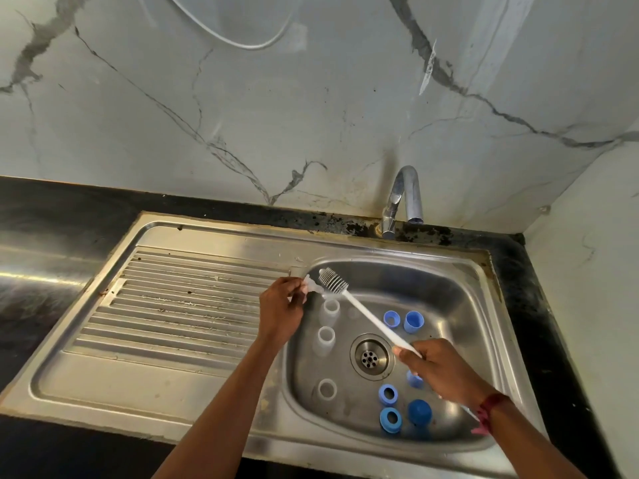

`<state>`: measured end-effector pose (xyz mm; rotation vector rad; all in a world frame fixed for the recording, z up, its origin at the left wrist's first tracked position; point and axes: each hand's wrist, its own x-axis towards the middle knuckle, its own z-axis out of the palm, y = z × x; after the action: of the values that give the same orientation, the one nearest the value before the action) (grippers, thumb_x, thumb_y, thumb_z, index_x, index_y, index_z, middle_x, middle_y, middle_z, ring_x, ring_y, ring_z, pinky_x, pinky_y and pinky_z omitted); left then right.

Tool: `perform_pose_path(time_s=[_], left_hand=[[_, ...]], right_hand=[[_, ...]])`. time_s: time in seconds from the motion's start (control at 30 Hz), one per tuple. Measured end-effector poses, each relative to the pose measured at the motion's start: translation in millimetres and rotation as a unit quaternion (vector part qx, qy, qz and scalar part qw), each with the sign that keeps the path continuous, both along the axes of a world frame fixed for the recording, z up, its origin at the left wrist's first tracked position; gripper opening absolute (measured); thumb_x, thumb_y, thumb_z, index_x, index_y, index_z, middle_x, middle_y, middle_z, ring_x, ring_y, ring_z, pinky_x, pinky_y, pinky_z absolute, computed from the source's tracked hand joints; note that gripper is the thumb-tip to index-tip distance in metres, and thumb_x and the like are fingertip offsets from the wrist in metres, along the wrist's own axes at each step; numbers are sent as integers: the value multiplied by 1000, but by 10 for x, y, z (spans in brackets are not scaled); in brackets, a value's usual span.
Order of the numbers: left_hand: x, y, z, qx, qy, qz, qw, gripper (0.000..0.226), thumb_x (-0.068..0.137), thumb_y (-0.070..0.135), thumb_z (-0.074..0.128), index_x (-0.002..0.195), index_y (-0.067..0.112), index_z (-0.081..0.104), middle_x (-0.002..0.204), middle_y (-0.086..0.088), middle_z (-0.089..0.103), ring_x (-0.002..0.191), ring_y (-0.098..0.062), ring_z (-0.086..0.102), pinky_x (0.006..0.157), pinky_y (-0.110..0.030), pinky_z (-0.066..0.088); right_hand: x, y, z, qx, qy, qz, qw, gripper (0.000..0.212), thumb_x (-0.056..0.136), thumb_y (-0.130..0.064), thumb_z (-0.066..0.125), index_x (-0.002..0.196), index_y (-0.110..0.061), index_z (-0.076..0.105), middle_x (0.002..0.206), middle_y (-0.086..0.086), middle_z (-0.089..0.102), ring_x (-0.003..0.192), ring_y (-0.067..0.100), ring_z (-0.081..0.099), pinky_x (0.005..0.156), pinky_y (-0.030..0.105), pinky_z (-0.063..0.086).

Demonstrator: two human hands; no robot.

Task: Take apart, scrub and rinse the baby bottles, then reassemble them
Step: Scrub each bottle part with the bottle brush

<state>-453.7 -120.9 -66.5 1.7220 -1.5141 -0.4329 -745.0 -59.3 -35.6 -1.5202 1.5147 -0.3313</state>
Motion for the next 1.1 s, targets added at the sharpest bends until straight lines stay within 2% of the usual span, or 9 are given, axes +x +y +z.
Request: perform_pose_path(time_s=[0.17,0.3,0.4,0.5,0.6,0.77,0.87,1.0,1.1], left_hand=[[-185,-2,94,67,206,44,975,26,81,3,76,99,20,78,88,2,76,83,-17,70,82,-35,56],[-289,40,115,60,324,60,942,40,81,-2,76,78,38,73,83,11,73,84,-15,69,82,-32,57],[-348,55,109,58,386,56,919,31,85,-6,71,81,24,75,84,2,74,82,-17,69,75,-26,57],[-367,73,72,75,426,56,900,19,85,-1,74,93,16,78,94,-8,77,92,-26,72,85,-38,58],[-375,114,64,85,444,98,887,18,85,0,74,90,17,78,87,-4,77,88,-25,73,88,-43,57],[-372,193,126,76,386,129,910,32,82,2,77,75,33,74,78,4,76,79,-18,72,84,-41,59],[-398,247,127,77,300,93,946,35,82,5,77,73,39,71,84,3,75,82,-18,71,84,-42,58],[-486,328,141,78,197,58,976,9,89,11,72,91,16,78,93,-2,75,84,-15,68,84,-29,54],[-489,402,155,92,84,29,992,14,92,9,67,102,7,77,105,-9,74,93,-20,67,80,-10,39]], right_hand=[[226,100,-102,-7,39,4,999,51,96,-47,55,59,-16,38,53,-5,37,45,6,29,49,19,30],[367,127,-24,-12,43,-28,999,53,98,-47,52,57,-17,36,49,-8,35,38,5,33,44,14,32],[434,119,-17,-9,36,-41,998,55,99,-48,49,57,-18,32,49,-7,33,39,5,32,49,20,30],[501,130,-36,-11,16,-64,998,54,100,-46,49,56,-20,33,49,-8,35,46,7,30,53,24,31],[570,179,-14,-26,-9,-77,997,52,99,-46,50,56,-19,35,50,-8,37,48,7,31,52,23,33],[619,391,-90,-59,37,-68,995,55,96,-53,50,57,-16,42,48,-4,45,45,8,41,53,32,45],[636,448,-93,-61,52,-71,994,53,97,-53,48,57,-19,43,50,-4,47,47,9,44,54,32,46],[619,490,-50,-33,46,-76,995,52,99,-51,47,59,-17,47,57,-4,53,52,9,48,54,22,42],[597,520,-76,-3,26,-97,995,51,99,-51,48,61,-15,49,61,0,55,54,12,48,53,24,41]])
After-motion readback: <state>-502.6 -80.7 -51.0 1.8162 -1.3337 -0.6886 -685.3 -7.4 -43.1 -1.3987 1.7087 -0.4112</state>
